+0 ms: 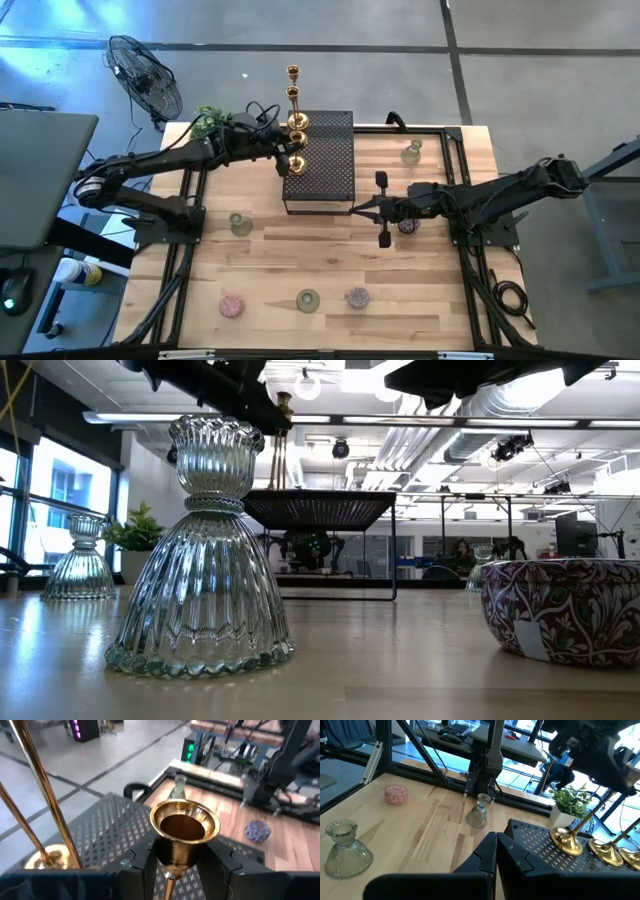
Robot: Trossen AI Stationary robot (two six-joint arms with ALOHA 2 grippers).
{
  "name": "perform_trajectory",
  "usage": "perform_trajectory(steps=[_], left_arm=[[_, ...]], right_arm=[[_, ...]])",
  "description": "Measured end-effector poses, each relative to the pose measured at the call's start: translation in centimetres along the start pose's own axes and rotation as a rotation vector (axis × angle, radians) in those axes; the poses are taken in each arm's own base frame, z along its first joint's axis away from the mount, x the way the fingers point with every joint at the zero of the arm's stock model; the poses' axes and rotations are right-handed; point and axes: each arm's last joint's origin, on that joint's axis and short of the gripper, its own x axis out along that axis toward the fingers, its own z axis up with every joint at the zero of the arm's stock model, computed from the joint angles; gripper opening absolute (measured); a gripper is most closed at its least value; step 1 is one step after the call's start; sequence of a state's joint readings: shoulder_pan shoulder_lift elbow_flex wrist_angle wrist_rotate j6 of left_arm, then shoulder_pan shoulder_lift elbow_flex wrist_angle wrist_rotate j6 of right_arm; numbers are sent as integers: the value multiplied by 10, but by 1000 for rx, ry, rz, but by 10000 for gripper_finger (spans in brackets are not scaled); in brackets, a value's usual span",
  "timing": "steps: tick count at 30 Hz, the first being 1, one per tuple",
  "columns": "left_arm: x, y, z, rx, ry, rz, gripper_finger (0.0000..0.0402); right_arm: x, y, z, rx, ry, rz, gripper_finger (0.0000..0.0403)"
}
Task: Pick & Place candle stick holders
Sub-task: Put the gold candle holder on the shelf aligned with the other gold candle holders, then put the top transparent candle holder on the shelf
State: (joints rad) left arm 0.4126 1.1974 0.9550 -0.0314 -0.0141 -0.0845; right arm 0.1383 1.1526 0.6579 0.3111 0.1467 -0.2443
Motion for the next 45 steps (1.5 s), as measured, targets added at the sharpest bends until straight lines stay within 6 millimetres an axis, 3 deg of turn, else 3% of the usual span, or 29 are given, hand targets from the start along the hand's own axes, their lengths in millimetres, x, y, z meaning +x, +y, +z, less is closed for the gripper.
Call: perform_trajectory(steps=[18,29,36,42,45], left_arm=[[-1,0,-2,1,22,-3,111],[-4,0,-1,24,19,-5,200],[-31,-1,15,98,-76,-17,217],[-75,-2,25,213,-136,-22,216],[-96,-1,17,265,-62,-35,192]], right_arm=[[0,0,0,0,0,0,1],[0,0,0,0,0,0,1],[0,-1,0,0,4,-17,1],[1,-6,-6,29,54,-47,1],[1,-13,-14,84,111,-48,1]])
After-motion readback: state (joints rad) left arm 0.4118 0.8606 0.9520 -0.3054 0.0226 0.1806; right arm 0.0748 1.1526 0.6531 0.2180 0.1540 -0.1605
